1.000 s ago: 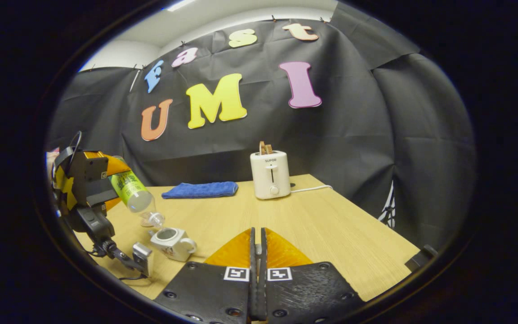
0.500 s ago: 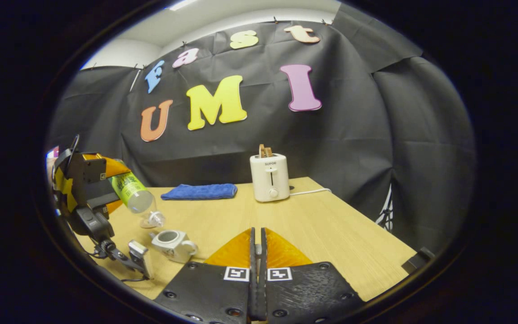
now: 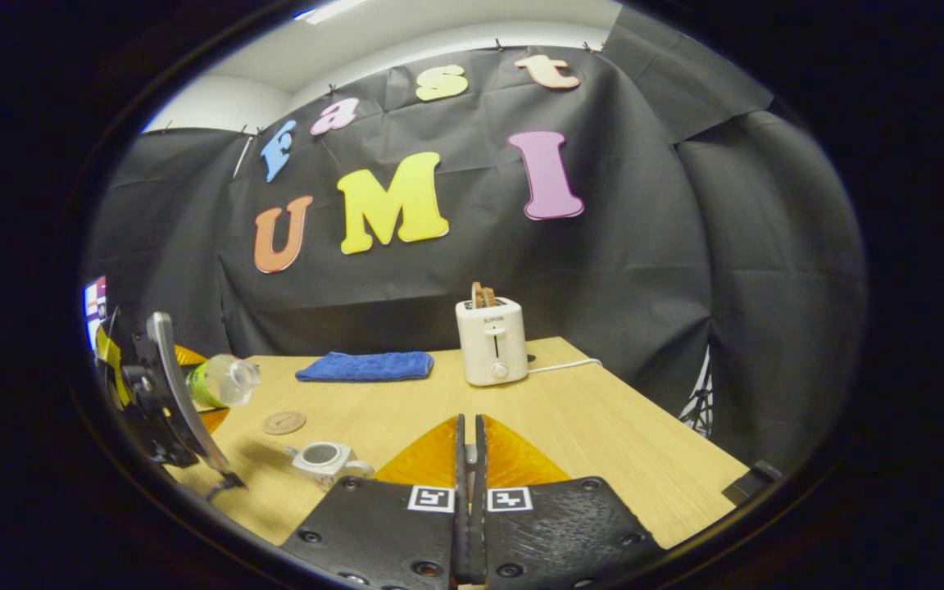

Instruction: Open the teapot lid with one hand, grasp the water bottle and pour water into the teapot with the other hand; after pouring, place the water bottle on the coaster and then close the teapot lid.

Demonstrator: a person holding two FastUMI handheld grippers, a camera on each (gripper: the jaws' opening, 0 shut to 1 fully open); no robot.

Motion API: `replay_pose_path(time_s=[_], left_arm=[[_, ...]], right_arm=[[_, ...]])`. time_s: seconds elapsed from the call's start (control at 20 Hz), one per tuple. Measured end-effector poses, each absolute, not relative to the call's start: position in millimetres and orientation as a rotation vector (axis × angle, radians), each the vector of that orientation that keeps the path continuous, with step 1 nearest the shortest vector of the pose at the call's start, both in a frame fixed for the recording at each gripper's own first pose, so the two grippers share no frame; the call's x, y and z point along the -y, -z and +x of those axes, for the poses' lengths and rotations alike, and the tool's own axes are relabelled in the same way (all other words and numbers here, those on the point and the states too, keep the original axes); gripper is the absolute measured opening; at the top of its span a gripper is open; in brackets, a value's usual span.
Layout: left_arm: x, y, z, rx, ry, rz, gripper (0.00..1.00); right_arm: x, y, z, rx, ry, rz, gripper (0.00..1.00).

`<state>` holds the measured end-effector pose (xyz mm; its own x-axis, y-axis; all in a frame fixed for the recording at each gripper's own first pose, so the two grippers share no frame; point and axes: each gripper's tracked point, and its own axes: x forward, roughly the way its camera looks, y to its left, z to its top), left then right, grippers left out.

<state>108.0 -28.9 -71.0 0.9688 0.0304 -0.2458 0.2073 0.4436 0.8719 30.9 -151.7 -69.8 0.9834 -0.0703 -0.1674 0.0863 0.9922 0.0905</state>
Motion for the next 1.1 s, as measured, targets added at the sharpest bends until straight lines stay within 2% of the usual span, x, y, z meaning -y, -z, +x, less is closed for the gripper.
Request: replay_pose_path(time_s=[0.35,0.65,0.85,1.1], left_arm=[[11,69,96,-0.222,0.100,0.493,0.73],[9,63,127,-0.192,0.127,0.096,0.73],[4,59,161,-0.170,0.123,-0.003,0.73],[7,61,204,-0.128,0.121,0.008,0.74]], right_arm=[[124,59,31,-0.152,0.045,0.069,0.00],[112,55,35,-0.154,0.027,0.052,0.00],[108,56,39,-0.158,0.028,0.051,0.00],[105,63,48,-0.178,0.025,0.043,0.00]])
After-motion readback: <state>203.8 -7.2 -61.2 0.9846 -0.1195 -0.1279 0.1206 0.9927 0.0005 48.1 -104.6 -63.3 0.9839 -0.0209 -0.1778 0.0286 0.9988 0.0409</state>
